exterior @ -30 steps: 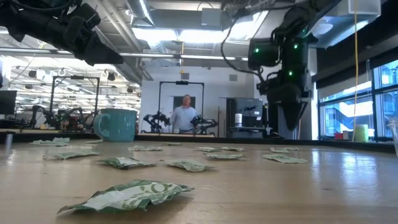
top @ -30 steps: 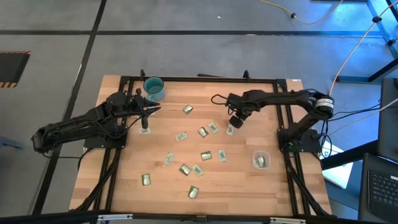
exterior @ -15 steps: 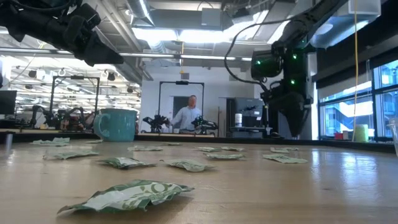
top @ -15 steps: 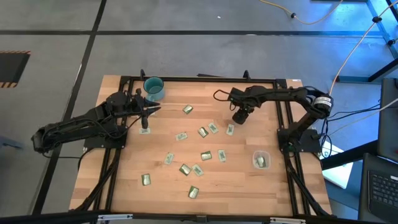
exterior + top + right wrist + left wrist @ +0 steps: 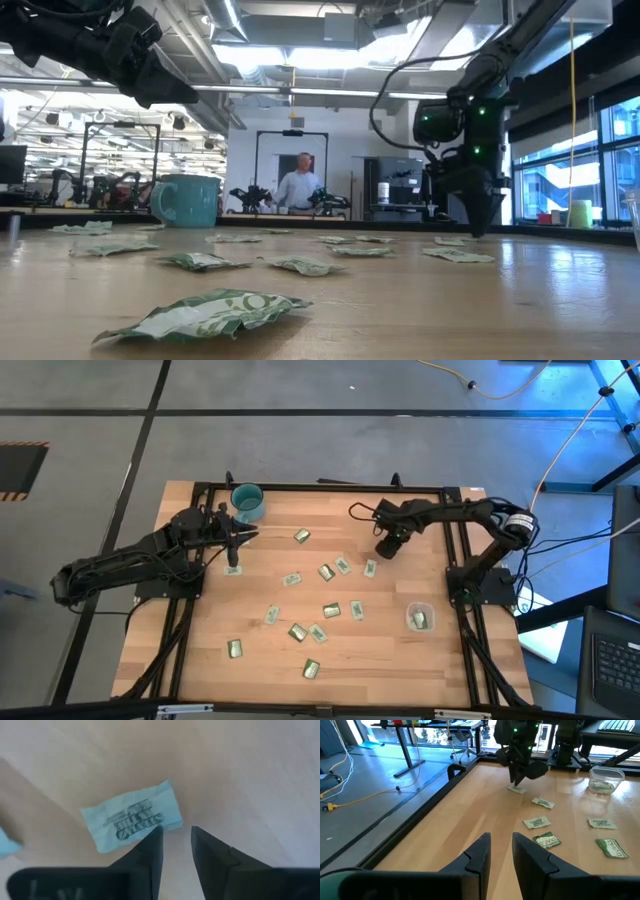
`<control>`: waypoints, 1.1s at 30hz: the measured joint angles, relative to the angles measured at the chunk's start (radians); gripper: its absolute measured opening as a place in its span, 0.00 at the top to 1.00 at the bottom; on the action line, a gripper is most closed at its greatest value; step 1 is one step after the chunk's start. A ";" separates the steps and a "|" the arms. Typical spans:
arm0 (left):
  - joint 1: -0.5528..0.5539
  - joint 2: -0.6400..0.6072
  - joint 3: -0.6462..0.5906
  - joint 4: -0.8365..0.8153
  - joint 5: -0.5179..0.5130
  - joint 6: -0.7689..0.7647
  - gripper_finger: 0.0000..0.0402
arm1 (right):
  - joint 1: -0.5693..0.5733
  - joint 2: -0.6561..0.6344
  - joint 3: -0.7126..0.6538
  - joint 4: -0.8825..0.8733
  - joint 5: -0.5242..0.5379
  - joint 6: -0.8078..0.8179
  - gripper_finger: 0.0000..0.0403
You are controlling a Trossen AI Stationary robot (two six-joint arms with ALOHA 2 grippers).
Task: Pick and place items into bin
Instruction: Put the white stevia packet into the transparent bin
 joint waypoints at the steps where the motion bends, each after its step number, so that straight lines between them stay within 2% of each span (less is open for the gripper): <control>1: 0.000 0.000 0.000 -0.002 0.000 0.000 0.82 | -0.003 0.000 0.000 0.001 -0.002 -0.001 0.75; 16: 0.000 0.000 0.000 -0.053 0.000 0.000 0.82 | -0.009 0.000 0.000 0.000 -0.037 0.006 0.76; 21: 0.000 0.000 0.000 -0.052 0.000 0.000 0.82 | -0.009 0.000 0.000 0.033 -0.096 0.006 0.76; 33: 0.000 0.000 0.000 -0.052 0.000 0.000 0.81 | -0.009 0.000 0.001 0.084 -0.097 -0.018 0.76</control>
